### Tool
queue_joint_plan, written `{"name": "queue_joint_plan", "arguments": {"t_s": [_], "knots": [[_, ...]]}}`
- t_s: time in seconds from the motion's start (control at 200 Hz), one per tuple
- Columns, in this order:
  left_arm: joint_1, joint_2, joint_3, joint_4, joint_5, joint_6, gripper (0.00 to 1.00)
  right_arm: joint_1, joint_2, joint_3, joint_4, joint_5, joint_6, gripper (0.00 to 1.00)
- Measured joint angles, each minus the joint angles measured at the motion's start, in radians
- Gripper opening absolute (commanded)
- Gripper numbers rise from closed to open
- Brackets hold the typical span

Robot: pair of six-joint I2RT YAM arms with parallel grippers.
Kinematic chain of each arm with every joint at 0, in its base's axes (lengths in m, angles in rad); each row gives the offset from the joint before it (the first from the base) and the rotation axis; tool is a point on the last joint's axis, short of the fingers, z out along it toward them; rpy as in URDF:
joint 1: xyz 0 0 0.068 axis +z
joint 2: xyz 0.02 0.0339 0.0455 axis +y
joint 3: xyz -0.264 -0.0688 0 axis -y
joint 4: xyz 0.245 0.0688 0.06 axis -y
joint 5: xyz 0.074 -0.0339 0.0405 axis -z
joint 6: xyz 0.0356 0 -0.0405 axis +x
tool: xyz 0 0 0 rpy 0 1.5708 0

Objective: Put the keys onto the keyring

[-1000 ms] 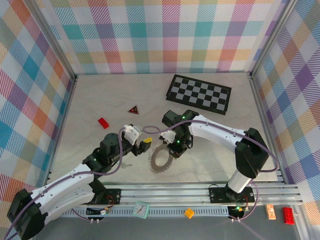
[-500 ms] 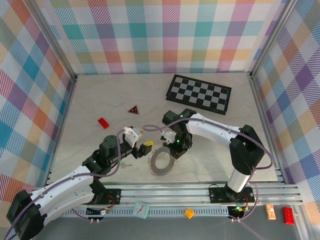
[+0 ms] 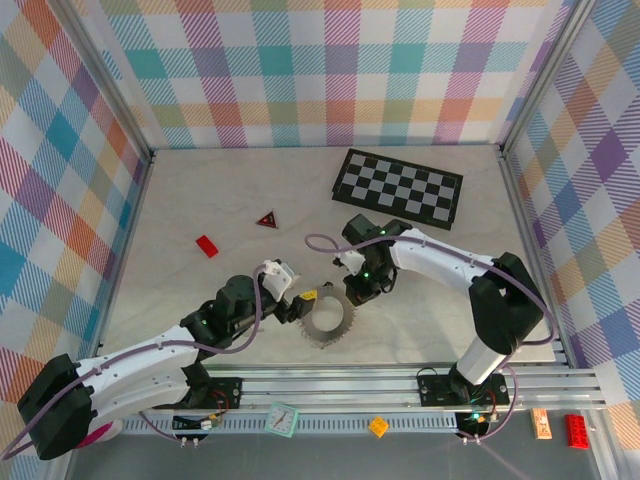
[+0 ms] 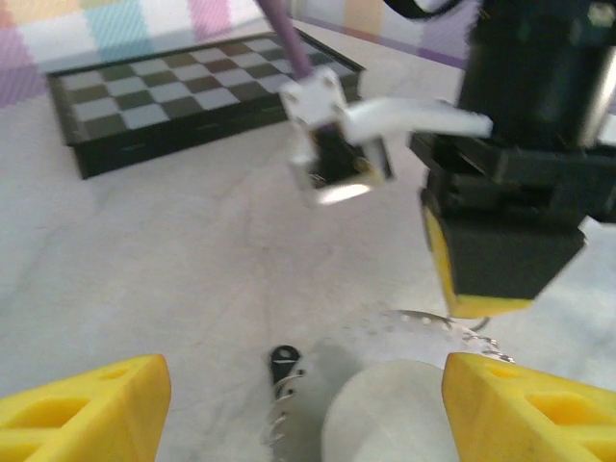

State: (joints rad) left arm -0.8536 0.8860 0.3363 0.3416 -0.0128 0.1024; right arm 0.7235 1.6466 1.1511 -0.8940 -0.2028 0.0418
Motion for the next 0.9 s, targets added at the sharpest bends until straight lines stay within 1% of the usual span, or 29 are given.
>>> {"name": "queue_joint_plan", "arguments": {"t_s": [0.09, 0.14, 0.245, 0.305, 0.425, 0.53, 0.605, 0.665, 0.825, 0.9], "knots": [[0.000, -0.007, 0.000, 0.008, -0.062, -0.028, 0.76, -0.005, 0.004, -0.013, 0.017, 0.068, 0.000, 0.11], [0.000, -0.014, 0.000, 0.009, -0.095, -0.043, 0.76, -0.005, 0.006, -0.016, 0.028, 0.100, 0.003, 0.17], [0.000, -0.031, 0.000, 0.008, -0.165, -0.082, 0.77, -0.011, 0.010, -0.022, 0.050, 0.150, 0.002, 0.24], [0.000, -0.040, 0.000, 0.005, -0.200, -0.105, 0.77, -0.011, 0.010, -0.024, 0.058, 0.170, 0.006, 0.30], [0.000, -0.046, 0.000, -0.014, -0.251, -0.144, 0.77, -0.016, 0.007, -0.025, 0.070, 0.194, 0.017, 0.32], [0.000, -0.046, 0.000, -0.045, -0.289, -0.174, 0.78, -0.016, -0.043, -0.058, 0.097, 0.183, 0.062, 0.34], [0.000, -0.050, 0.000, -0.058, -0.319, -0.197, 0.78, -0.002, -0.122, -0.114, 0.128, 0.161, 0.147, 0.34], [0.002, -0.051, 0.000, -0.059, -0.341, -0.213, 0.78, 0.031, -0.193, -0.167, 0.152, 0.146, 0.229, 0.35], [0.004, -0.045, 0.000, -0.049, -0.383, -0.248, 0.79, 0.191, -0.328, -0.301, 0.242, 0.114, 0.500, 0.33], [0.005, -0.031, 0.000, -0.042, -0.391, -0.257, 0.79, 0.232, -0.361, -0.353, 0.270, 0.112, 0.589, 0.33]]}}
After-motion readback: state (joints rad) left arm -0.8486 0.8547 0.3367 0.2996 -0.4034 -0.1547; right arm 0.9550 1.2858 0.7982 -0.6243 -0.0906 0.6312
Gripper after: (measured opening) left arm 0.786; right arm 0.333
